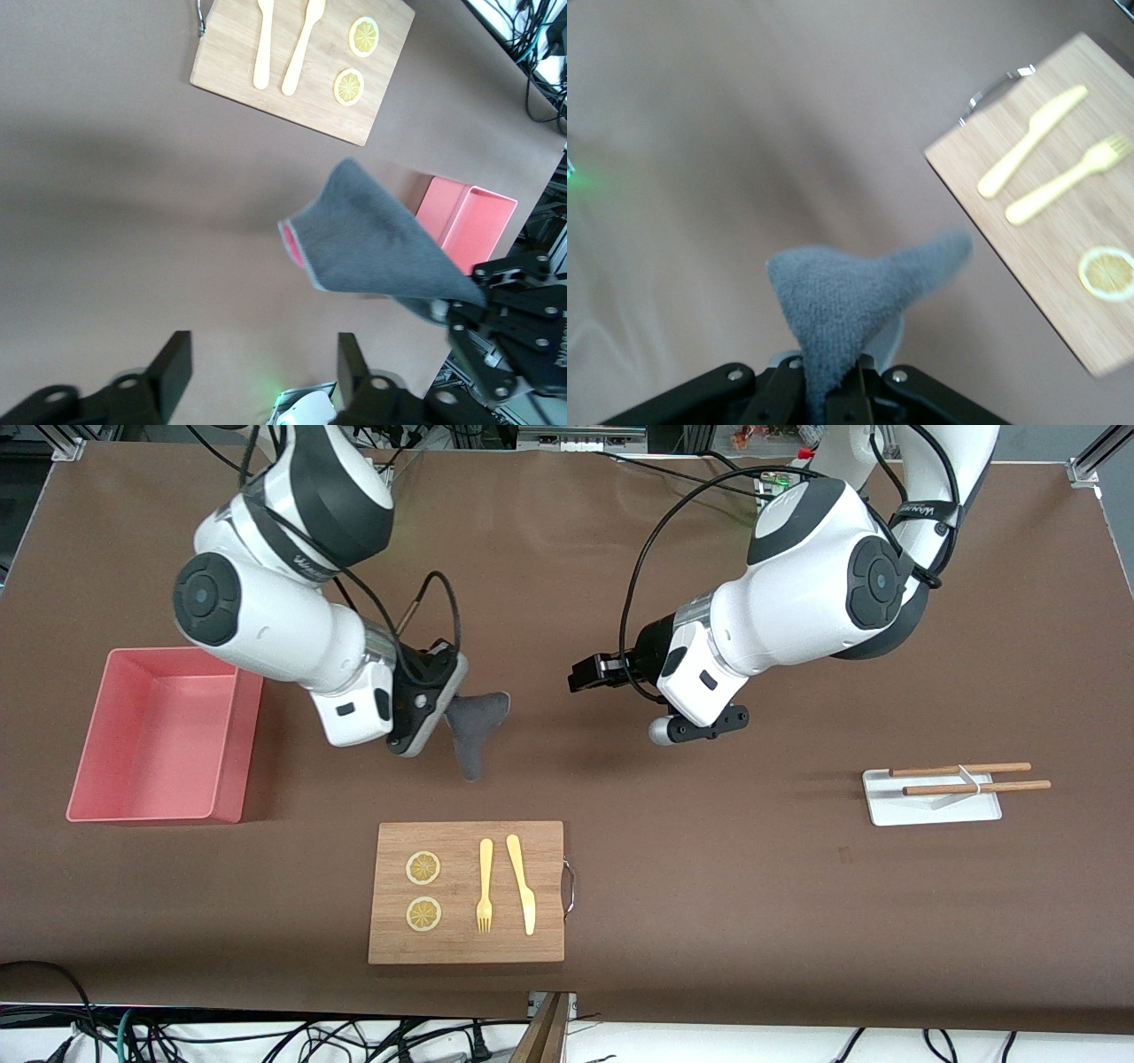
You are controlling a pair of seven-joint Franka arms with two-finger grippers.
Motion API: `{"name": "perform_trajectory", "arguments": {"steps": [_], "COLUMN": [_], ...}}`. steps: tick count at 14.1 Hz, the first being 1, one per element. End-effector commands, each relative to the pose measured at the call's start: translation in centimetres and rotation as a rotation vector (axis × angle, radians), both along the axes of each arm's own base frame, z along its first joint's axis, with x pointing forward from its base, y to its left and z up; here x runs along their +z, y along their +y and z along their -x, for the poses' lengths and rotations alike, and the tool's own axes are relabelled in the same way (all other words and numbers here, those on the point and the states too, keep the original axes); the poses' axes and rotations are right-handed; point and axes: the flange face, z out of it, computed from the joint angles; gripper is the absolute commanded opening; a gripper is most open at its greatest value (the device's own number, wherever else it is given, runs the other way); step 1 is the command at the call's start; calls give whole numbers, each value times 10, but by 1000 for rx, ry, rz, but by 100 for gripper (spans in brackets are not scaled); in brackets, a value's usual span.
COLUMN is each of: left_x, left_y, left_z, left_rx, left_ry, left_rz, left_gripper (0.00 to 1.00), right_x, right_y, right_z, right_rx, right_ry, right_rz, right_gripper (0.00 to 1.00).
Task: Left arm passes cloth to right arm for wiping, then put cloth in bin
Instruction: 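Pull the cloth away with the right gripper while the left gripper withdraws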
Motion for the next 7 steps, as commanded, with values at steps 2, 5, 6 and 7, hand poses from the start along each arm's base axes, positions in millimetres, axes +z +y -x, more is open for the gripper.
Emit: {"name": "perform_trajectory", "arguments": {"steps": [2,5,6,7], "left_x": [-13,-31,-31,-26], "left_y": [37,86,116,144], "left_z": [-5,-13,-20,-28], "left_rx": [-50,-90,-100,-147], "left_ry": [33,41,60,41], "left_rz": [-146,-374,-397,-387], "left_gripper": [100,100,100,100], "right_x": [11,-23,-41,-62], "right_y": [-63,-112,-130,-148], "right_z": [-8,-16,-18,-22], "right_rx": [-21,-53,-60,-65], "right_ry": [21,54,67,77], "right_rz": [124,259,319,374], "right_gripper": [0,0,0,0]}}
